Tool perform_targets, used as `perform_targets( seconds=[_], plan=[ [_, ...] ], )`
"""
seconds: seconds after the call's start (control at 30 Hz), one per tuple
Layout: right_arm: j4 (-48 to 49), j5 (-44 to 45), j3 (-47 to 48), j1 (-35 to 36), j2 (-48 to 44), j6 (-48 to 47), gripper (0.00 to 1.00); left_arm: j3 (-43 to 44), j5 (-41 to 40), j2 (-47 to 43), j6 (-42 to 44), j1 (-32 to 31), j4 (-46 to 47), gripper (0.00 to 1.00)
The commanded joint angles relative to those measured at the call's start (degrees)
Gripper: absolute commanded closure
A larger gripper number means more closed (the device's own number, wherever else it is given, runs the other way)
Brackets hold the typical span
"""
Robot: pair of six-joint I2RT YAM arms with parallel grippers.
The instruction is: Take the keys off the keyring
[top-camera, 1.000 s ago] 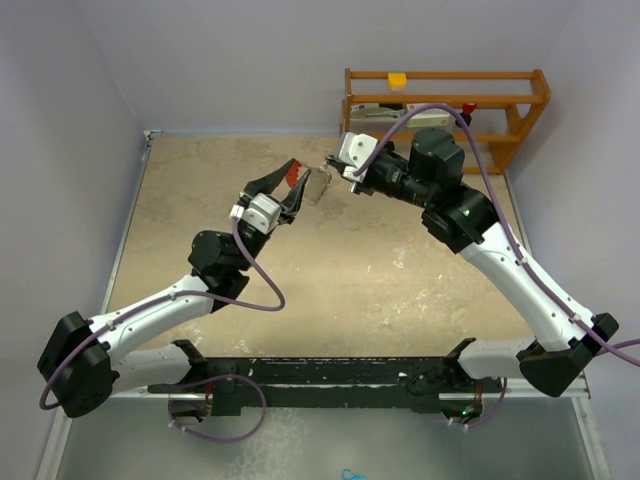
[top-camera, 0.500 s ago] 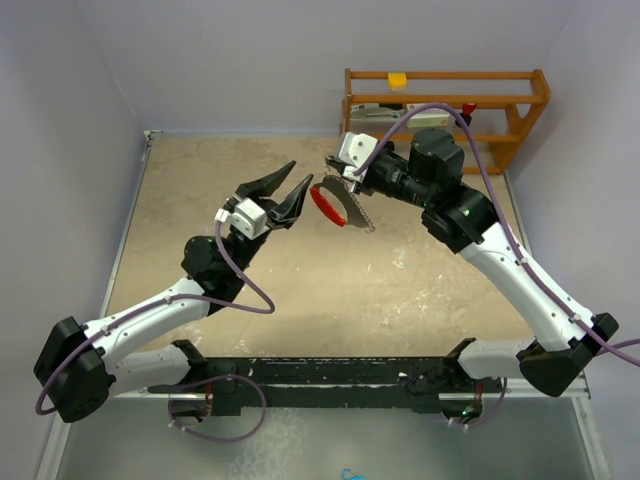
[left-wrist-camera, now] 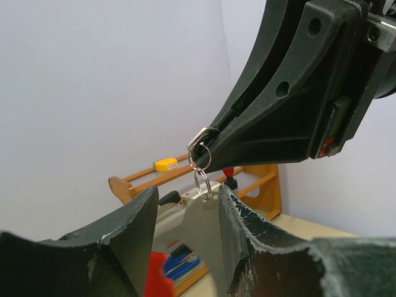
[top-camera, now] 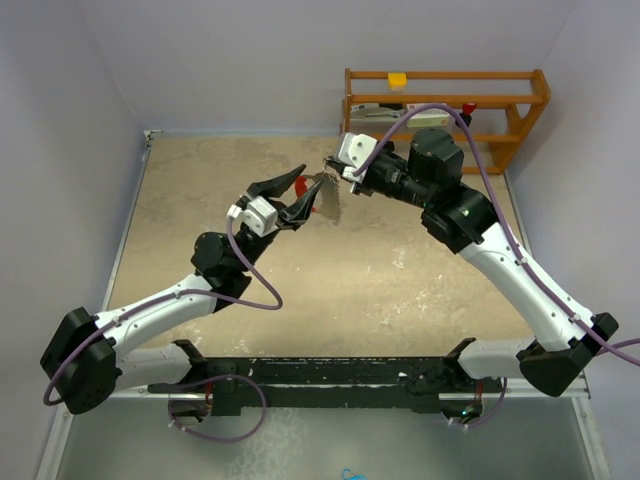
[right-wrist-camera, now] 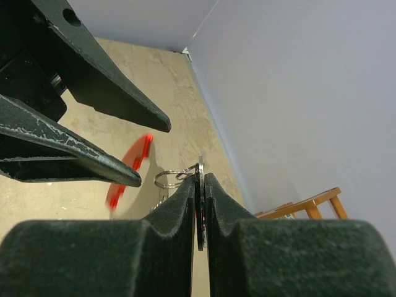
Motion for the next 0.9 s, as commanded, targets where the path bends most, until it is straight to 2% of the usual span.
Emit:
perform_targets(
  seconds=[0.0,0.7,0.87],
  plan=[
    [3.84,-1.37,1.49,0.35,0.26,0.90,0.88,2.10,0.48,0.05,-0.78,0.00,2.72,0.59],
    [3.25,-1.90,2.71,0.78,1.28,0.88,0.88,2.99,-1.83,4.27,0.63,-0.09,6.91,0.57],
    [3.06,-1.75,2.56,0.91,1.15,0.74,0.88,3.07,-4.16,5.39,1.69,-0.09,8.46,0.62]
  ],
)
